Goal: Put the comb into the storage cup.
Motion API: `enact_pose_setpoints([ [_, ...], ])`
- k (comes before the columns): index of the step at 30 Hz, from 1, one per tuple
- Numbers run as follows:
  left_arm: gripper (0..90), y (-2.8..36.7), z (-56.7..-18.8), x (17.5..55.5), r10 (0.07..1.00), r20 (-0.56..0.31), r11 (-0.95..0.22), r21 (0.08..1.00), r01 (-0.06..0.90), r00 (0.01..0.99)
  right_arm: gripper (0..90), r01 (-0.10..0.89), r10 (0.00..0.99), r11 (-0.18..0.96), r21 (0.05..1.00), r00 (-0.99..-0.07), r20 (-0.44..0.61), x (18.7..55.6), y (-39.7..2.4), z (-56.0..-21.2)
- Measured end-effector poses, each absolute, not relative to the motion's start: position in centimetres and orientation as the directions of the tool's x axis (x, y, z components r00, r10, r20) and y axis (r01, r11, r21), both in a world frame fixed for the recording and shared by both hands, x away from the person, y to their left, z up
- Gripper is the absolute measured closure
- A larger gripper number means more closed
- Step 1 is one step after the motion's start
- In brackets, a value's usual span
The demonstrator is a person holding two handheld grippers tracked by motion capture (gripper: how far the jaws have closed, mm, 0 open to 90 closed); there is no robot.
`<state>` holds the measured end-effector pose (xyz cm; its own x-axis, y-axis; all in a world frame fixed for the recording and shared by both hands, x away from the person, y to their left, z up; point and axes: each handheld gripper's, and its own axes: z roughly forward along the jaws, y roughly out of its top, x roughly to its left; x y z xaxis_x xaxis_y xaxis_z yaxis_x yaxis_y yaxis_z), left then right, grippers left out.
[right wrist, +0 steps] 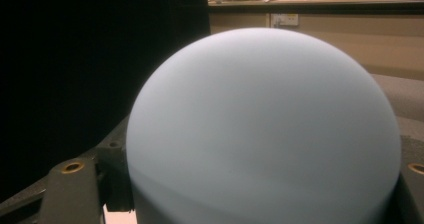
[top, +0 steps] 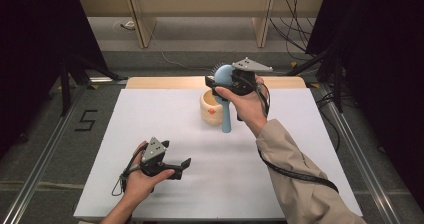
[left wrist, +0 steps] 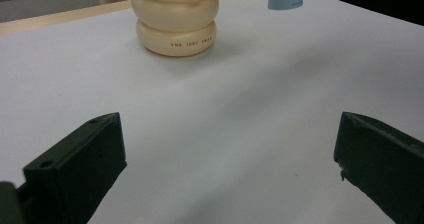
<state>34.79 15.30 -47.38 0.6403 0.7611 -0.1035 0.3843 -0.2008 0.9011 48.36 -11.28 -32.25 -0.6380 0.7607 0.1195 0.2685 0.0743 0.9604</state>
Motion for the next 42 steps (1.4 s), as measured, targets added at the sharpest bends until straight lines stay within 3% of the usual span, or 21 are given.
enact_pose_setpoints([
  [42,0.0,15.20,-47.36,34.88,0.764,-0.106,-0.194,0.904,0.382,0.637,24.5,0.208,0.779,0.040,0.977,-0.619,0.100,49.35,-11.51,-31.41],
])
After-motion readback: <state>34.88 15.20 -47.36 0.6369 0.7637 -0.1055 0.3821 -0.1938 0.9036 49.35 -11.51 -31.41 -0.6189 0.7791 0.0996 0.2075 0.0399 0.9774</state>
